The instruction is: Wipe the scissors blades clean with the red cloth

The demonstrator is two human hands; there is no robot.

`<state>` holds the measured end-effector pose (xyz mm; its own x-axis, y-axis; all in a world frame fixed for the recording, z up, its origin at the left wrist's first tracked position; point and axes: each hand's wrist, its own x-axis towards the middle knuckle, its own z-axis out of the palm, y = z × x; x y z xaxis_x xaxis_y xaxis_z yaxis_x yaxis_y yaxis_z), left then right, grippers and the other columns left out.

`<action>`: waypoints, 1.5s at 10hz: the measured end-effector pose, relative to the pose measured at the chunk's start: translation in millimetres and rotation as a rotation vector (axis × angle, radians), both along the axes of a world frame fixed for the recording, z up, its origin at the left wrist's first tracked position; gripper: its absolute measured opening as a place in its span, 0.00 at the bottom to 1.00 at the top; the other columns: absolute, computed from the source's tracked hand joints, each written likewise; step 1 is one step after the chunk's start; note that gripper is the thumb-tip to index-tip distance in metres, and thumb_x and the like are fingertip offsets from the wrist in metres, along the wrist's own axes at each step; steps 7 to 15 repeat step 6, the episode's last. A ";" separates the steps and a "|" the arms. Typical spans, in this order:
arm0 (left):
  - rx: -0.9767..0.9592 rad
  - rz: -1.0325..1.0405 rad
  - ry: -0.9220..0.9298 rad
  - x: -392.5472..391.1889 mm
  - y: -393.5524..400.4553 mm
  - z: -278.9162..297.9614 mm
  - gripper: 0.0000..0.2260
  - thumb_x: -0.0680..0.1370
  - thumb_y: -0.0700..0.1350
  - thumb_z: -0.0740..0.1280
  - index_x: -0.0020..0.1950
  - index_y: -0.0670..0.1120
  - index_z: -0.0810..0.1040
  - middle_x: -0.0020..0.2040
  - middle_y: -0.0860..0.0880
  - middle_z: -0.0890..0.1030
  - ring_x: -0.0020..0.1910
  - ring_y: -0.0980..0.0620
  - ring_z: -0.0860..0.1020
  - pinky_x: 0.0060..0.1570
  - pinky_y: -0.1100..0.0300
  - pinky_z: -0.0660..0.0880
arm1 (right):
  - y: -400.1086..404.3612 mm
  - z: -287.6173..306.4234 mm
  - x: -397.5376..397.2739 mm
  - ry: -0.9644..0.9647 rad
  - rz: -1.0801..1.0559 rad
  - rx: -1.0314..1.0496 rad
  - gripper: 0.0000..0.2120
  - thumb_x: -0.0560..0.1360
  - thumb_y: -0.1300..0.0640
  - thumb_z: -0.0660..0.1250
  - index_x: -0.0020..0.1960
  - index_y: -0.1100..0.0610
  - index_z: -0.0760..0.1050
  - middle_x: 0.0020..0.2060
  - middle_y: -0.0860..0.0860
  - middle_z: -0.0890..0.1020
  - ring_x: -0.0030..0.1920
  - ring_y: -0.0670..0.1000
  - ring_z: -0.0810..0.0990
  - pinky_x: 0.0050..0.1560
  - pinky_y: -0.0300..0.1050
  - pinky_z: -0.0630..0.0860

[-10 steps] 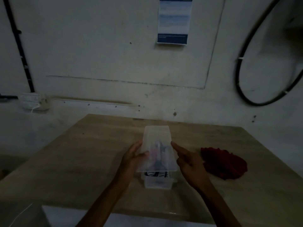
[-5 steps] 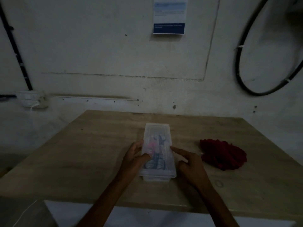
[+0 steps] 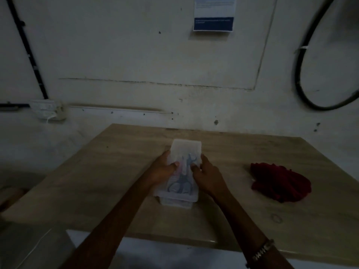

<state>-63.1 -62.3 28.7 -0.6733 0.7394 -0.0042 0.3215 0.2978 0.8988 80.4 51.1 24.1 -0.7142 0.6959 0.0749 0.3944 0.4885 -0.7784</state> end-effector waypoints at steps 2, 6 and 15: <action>-0.290 0.147 0.202 -86.6 -85.3 13.7 0.29 0.84 0.47 0.65 0.81 0.42 0.58 0.80 0.44 0.63 0.78 0.45 0.65 0.72 0.58 0.62 | -73.7 -15.4 -100.6 -0.005 0.190 -0.077 0.32 0.84 0.39 0.57 0.84 0.50 0.55 0.70 0.62 0.79 0.66 0.63 0.80 0.68 0.58 0.77; -0.238 0.450 0.672 -125.3 -155.8 6.3 0.22 0.79 0.47 0.63 0.71 0.39 0.75 0.67 0.35 0.78 0.66 0.35 0.77 0.65 0.43 0.73 | -153.2 -18.0 -141.7 0.072 0.333 -0.344 0.30 0.87 0.43 0.57 0.85 0.49 0.53 0.81 0.55 0.66 0.77 0.59 0.70 0.77 0.50 0.66; -0.238 0.450 0.672 -125.3 -155.8 6.3 0.22 0.79 0.47 0.63 0.71 0.39 0.75 0.67 0.35 0.78 0.66 0.35 0.77 0.65 0.43 0.73 | -153.2 -18.0 -141.7 0.072 0.333 -0.344 0.30 0.87 0.43 0.57 0.85 0.49 0.53 0.81 0.55 0.66 0.77 0.59 0.70 0.77 0.50 0.66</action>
